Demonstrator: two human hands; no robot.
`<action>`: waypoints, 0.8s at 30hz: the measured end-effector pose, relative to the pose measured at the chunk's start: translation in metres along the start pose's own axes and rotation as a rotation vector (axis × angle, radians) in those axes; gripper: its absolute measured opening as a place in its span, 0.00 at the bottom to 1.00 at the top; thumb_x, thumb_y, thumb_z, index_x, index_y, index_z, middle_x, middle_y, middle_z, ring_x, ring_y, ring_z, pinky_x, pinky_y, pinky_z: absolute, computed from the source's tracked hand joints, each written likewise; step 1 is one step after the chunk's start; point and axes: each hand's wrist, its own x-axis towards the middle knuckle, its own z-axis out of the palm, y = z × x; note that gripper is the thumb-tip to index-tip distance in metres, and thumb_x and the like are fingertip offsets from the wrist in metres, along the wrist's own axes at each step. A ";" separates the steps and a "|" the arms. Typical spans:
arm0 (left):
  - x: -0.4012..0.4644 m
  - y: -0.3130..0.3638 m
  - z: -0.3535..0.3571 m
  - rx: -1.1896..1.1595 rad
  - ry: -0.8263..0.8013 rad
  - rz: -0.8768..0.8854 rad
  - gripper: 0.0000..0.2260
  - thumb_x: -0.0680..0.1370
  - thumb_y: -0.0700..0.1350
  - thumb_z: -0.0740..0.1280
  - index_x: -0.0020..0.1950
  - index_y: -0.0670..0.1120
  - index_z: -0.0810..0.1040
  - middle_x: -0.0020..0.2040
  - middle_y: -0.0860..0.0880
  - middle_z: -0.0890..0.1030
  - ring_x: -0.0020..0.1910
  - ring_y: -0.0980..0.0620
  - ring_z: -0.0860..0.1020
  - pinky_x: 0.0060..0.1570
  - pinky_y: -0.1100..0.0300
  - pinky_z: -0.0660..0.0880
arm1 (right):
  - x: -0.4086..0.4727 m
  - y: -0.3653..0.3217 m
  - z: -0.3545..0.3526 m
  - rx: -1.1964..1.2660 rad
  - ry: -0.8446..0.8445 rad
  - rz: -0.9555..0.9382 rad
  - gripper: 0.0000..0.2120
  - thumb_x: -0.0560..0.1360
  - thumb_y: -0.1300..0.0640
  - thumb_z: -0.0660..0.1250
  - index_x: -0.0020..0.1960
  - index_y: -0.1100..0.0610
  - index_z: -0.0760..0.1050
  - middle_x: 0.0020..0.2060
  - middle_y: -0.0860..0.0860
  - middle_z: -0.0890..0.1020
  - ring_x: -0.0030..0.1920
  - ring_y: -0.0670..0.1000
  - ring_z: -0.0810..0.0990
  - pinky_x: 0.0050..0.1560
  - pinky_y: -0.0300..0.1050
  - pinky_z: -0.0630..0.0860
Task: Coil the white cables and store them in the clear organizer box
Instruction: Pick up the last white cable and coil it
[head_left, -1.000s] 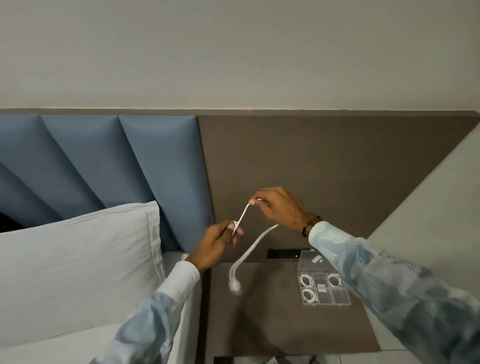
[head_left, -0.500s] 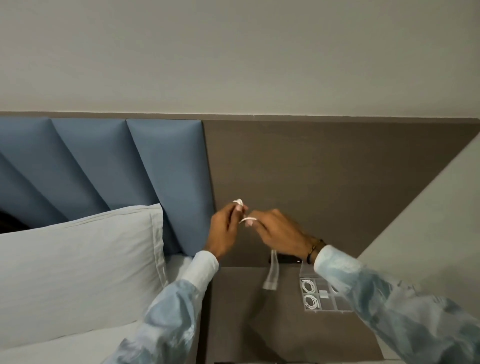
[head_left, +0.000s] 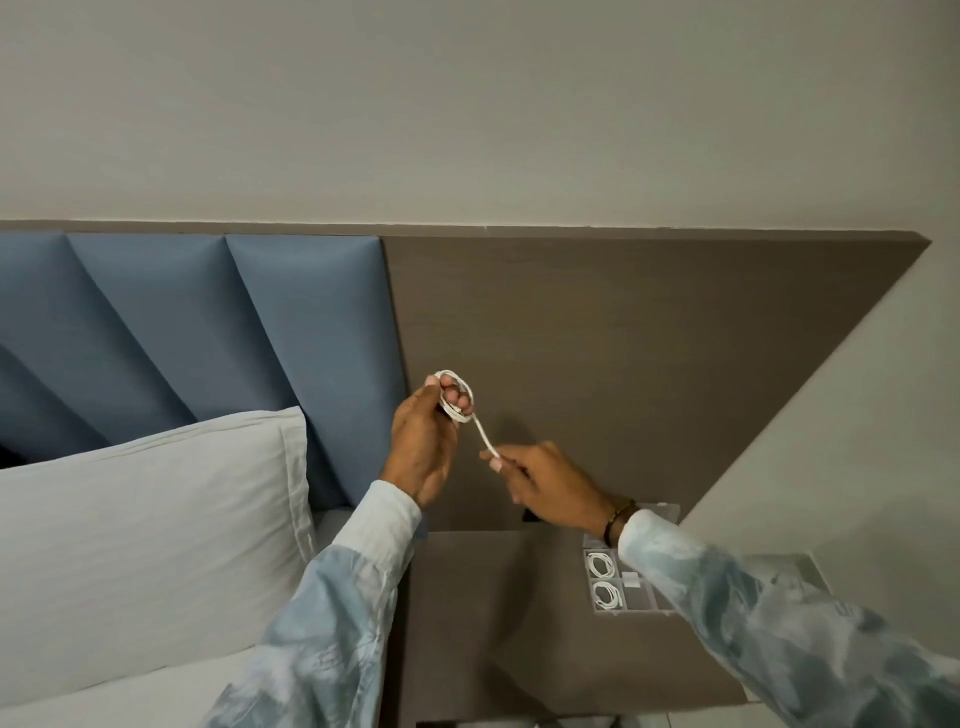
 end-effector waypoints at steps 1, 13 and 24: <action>0.001 -0.003 -0.003 0.106 0.027 0.042 0.14 0.86 0.43 0.55 0.46 0.42 0.77 0.34 0.49 0.76 0.34 0.54 0.76 0.45 0.61 0.75 | -0.002 -0.005 0.005 -0.022 -0.045 -0.008 0.12 0.83 0.50 0.58 0.51 0.52 0.79 0.27 0.45 0.77 0.30 0.50 0.77 0.37 0.52 0.79; -0.020 -0.042 -0.017 0.748 -0.140 -0.131 0.26 0.85 0.57 0.55 0.34 0.45 0.77 0.29 0.46 0.78 0.29 0.54 0.76 0.36 0.66 0.73 | 0.027 -0.014 -0.050 0.019 0.078 0.066 0.10 0.66 0.49 0.80 0.45 0.52 0.85 0.38 0.46 0.86 0.39 0.44 0.84 0.43 0.41 0.81; -0.022 -0.059 -0.004 1.090 0.302 0.113 0.34 0.81 0.63 0.58 0.25 0.40 0.76 0.22 0.48 0.78 0.25 0.52 0.78 0.32 0.61 0.72 | 0.017 0.004 -0.012 0.496 0.002 0.375 0.07 0.73 0.57 0.76 0.46 0.61 0.85 0.44 0.55 0.89 0.50 0.54 0.87 0.61 0.50 0.81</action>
